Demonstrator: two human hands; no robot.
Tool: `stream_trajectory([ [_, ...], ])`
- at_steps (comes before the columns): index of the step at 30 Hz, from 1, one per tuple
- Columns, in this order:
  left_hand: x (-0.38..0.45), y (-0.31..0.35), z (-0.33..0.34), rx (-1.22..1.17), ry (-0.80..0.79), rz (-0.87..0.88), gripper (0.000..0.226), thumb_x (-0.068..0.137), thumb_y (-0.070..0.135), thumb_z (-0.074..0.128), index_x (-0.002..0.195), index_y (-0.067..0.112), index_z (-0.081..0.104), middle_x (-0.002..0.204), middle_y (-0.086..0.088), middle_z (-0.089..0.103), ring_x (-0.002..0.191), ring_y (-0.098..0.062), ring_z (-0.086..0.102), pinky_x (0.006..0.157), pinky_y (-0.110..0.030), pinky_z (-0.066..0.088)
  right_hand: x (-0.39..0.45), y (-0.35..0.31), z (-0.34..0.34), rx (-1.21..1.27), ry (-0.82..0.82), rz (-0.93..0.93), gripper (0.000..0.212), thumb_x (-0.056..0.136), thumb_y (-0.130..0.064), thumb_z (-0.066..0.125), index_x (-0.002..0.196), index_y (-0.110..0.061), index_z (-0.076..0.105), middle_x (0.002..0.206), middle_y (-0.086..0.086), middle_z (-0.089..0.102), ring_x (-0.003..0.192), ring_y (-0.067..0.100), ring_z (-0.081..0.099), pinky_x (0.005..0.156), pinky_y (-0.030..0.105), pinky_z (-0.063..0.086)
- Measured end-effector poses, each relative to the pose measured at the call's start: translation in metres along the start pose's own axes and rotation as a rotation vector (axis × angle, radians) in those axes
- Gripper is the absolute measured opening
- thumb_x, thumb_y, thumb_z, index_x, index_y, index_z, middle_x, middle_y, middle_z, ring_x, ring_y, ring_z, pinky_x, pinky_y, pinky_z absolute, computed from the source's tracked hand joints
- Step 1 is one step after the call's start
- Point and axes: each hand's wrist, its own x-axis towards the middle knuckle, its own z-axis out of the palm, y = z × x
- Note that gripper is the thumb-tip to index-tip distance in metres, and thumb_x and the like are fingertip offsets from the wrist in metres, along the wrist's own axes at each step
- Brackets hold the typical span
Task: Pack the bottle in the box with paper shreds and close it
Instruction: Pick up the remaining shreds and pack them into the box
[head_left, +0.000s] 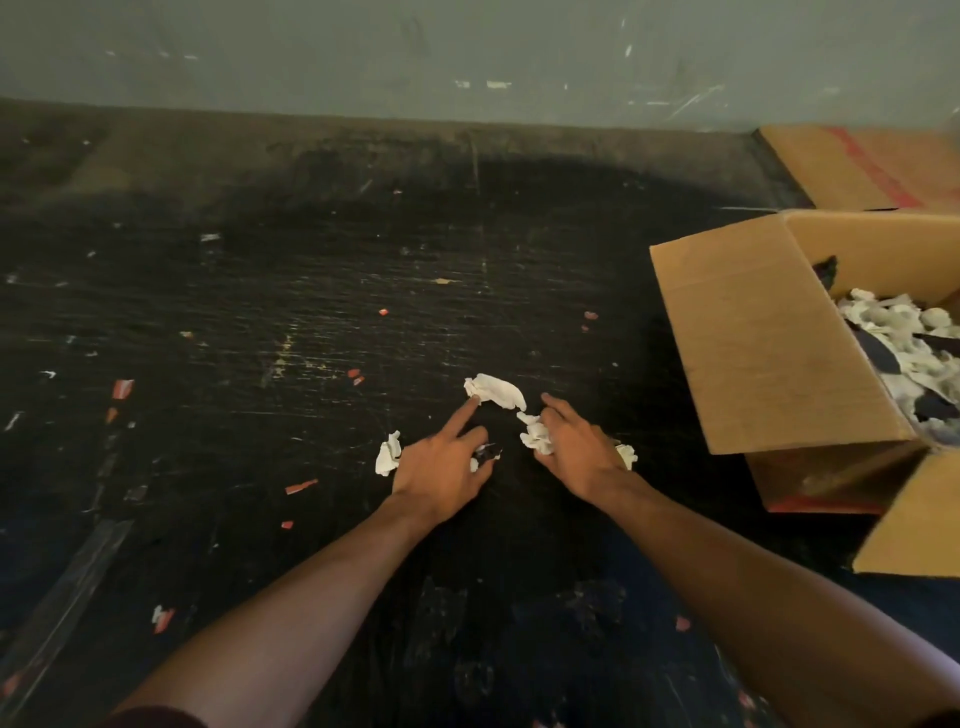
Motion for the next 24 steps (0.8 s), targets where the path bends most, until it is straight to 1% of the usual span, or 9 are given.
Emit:
stream_trajectory([
  [3, 0.014, 0.0, -0.004, 0.018, 0.006, 0.019, 0.026, 0.094, 0.048, 0.055, 0.111, 0.029, 0.057, 0.165, 0.013, 0.006, 0.099, -0.02, 0.067, 0.071, -0.038, 0.057, 0.003, 0.002, 0.007, -0.021, -0.017, -0.033, 0.052, 0.091, -0.024, 0.066, 0.138, -0.015, 0.045, 0.159, -0.003, 0.022, 0.121, 0.028, 0.057, 0.098, 0.042, 0.05],
  [6, 0.037, 0.0, -0.011, 0.053, -0.001, 0.028, 0.029, 0.095, 0.046, 0.053, 0.118, 0.028, 0.057, 0.165, 0.013, 0.006, 0.103, -0.023, 0.066, 0.073, -0.038, 0.055, -0.001, 0.005, 0.015, -0.05, 0.013, -0.054, 0.047, 0.09, -0.016, 0.065, 0.132, -0.018, 0.045, 0.14, 0.0, 0.034, 0.105, 0.028, 0.062, 0.086, 0.04, 0.053],
  [8, 0.051, 0.002, -0.012, 0.069, -0.033, 0.025, 0.031, 0.096, 0.043, 0.054, 0.123, 0.027, 0.055, 0.165, 0.011, 0.009, 0.108, -0.026, 0.064, 0.078, -0.042, 0.056, -0.004, 0.007, 0.02, -0.086, 0.023, -0.076, 0.046, 0.088, -0.01, 0.064, 0.13, -0.017, 0.045, 0.133, 0.002, 0.039, 0.102, 0.026, 0.062, 0.082, 0.037, 0.051],
  [10, 0.061, 0.004, -0.01, 0.067, -0.063, 0.006, 0.033, 0.096, 0.039, 0.054, 0.126, 0.026, 0.052, 0.162, 0.008, 0.024, 0.115, -0.028, 0.061, 0.084, -0.045, 0.054, -0.006, 0.008, 0.022, -0.101, 0.016, -0.086, 0.048, 0.087, -0.008, 0.064, 0.131, -0.017, 0.044, 0.132, 0.003, 0.042, 0.104, 0.024, 0.061, 0.083, 0.034, 0.049],
  [12, 0.065, 0.007, -0.008, 0.047, -0.036, -0.01, 0.034, 0.096, 0.035, 0.054, 0.129, 0.025, 0.05, 0.148, 0.004, 0.045, 0.116, -0.028, 0.06, 0.085, -0.045, 0.054, -0.007, 0.009, 0.024, -0.109, 0.007, -0.086, 0.05, 0.087, -0.009, 0.064, 0.132, -0.018, 0.044, 0.133, 0.003, 0.042, 0.105, 0.023, 0.061, 0.085, 0.034, 0.05],
  [16, 0.066, 0.012, -0.008, 0.038, -0.026, -0.002, 0.038, 0.095, 0.031, 0.057, 0.13, 0.025, 0.044, 0.124, -0.004, 0.058, 0.109, -0.029, 0.062, 0.081, -0.044, 0.054, -0.008, 0.009, 0.026, -0.134, 0.034, -0.084, 0.05, 0.086, -0.009, 0.066, 0.131, -0.019, 0.044, 0.132, 0.003, 0.045, 0.104, 0.021, 0.062, 0.084, 0.033, 0.052],
  [18, 0.063, 0.014, -0.01, -0.051, -0.024, -0.032, 0.033, 0.094, 0.032, 0.058, 0.123, 0.027, 0.042, 0.117, -0.004, 0.062, 0.104, -0.028, 0.064, 0.079, -0.044, 0.054, -0.009, 0.009, 0.028, -0.13, 0.059, -0.084, 0.05, 0.086, -0.01, 0.067, 0.13, -0.019, 0.045, 0.131, 0.003, 0.045, 0.102, 0.019, 0.062, 0.083, 0.03, 0.052],
  [20, 0.06, 0.016, -0.017, -0.184, 0.026, -0.084, 0.031, 0.093, 0.032, 0.06, 0.119, 0.029, 0.042, 0.112, -0.002, 0.066, 0.098, -0.025, 0.066, 0.079, -0.042, 0.054, -0.01, 0.01, 0.029, -0.131, 0.079, -0.093, 0.048, 0.086, -0.009, 0.067, 0.129, -0.017, 0.047, 0.128, 0.003, 0.047, 0.098, 0.018, 0.063, 0.08, 0.029, 0.051],
  [24, 0.054, 0.006, -0.049, -0.345, 0.194, -0.201, 0.032, 0.094, 0.041, 0.057, 0.124, 0.032, 0.05, 0.109, -0.003, 0.07, 0.098, -0.027, 0.067, 0.082, -0.041, 0.054, -0.008, 0.011, 0.031, -0.133, 0.105, -0.111, 0.042, 0.082, -0.009, 0.069, 0.121, -0.013, 0.054, 0.119, 0.007, 0.053, 0.087, 0.023, 0.067, 0.071, 0.033, 0.051],
])
